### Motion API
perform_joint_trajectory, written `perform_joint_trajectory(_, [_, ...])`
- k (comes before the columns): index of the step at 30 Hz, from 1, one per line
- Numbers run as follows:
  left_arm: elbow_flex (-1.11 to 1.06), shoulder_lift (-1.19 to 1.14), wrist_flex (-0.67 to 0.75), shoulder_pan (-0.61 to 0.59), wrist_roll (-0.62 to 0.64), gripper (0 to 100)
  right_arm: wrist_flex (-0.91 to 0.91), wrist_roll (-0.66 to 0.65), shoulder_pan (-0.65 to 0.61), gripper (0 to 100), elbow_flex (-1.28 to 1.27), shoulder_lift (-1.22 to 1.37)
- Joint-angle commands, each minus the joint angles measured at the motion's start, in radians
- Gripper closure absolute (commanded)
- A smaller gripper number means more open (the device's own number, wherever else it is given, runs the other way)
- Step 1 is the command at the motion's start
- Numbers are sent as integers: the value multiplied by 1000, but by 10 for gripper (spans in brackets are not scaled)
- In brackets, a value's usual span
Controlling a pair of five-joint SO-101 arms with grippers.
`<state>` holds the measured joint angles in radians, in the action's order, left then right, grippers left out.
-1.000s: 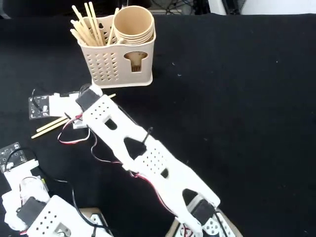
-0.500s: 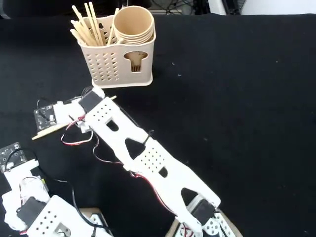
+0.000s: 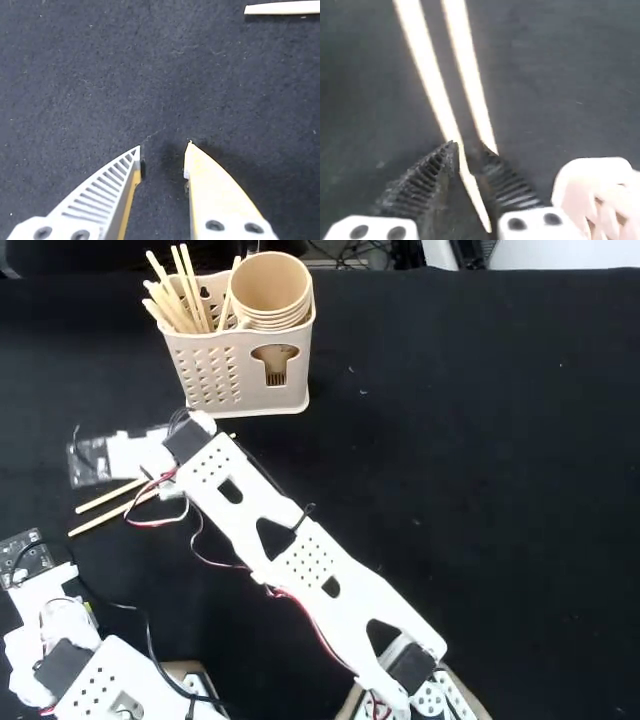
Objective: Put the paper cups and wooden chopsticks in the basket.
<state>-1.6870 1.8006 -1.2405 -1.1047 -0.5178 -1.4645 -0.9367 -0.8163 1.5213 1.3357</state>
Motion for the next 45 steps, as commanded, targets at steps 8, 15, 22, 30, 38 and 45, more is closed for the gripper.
perform_joint_trajectory(8, [-12, 11, -17, 12, -9, 848, 244, 58, 15, 766, -140, -10])
perform_joint_trajectory(15, [-12, 11, -15, 12, -9, 848, 186, 48, 11, 766, -145, -16])
perform_joint_trajectory(22, [-12, 11, -15, 12, -9, 848, -66, -184, 11, 856, -120, -35])
perform_joint_trajectory(30, [-12, 11, -14, 12, -9, 848, -124, -270, 17, 972, -10, -33])
perform_joint_trajectory(38, [-12, 11, -14, 12, -9, 848, -126, -118, 15, 951, 153, -38])
perform_joint_trajectory(45, [-12, 11, -14, 12, -9, 848, -265, -18, 17, 832, 150, -35])
